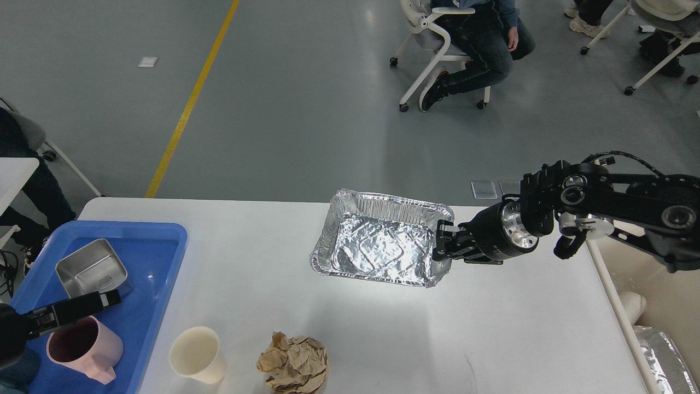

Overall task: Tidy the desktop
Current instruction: 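Reach the left gripper to the white paper cup and grasp it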

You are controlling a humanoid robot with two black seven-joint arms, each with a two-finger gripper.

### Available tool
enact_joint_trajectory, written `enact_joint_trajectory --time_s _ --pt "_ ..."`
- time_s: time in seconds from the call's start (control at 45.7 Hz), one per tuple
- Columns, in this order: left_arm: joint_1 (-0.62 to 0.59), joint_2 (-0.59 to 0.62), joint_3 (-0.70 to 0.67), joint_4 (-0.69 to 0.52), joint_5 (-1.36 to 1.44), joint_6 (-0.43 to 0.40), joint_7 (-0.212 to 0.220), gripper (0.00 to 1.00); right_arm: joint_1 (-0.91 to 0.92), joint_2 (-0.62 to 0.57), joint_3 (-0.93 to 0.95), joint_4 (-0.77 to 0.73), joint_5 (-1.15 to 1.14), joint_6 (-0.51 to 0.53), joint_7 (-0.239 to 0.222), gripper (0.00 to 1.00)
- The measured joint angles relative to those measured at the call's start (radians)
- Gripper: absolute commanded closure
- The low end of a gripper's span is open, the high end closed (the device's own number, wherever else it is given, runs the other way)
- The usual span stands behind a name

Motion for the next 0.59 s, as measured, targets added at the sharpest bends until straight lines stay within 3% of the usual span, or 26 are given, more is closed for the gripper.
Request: enact_joint_trajectory --time_s 0.394,0.591 --pt "-0.006 -0.218 0.004 0.113 0.273 -0.054 0.007 0.07 -0.005 0.003 0.008 -0.001 -0.004 -0.003 0.000 1.00" --pt "-0.027 -0.321 0.004 0.161 0.388 -0.102 0.011 0.16 -0.005 -0.001 0.011 -0.004 -0.004 -0.003 0.001 1.00"
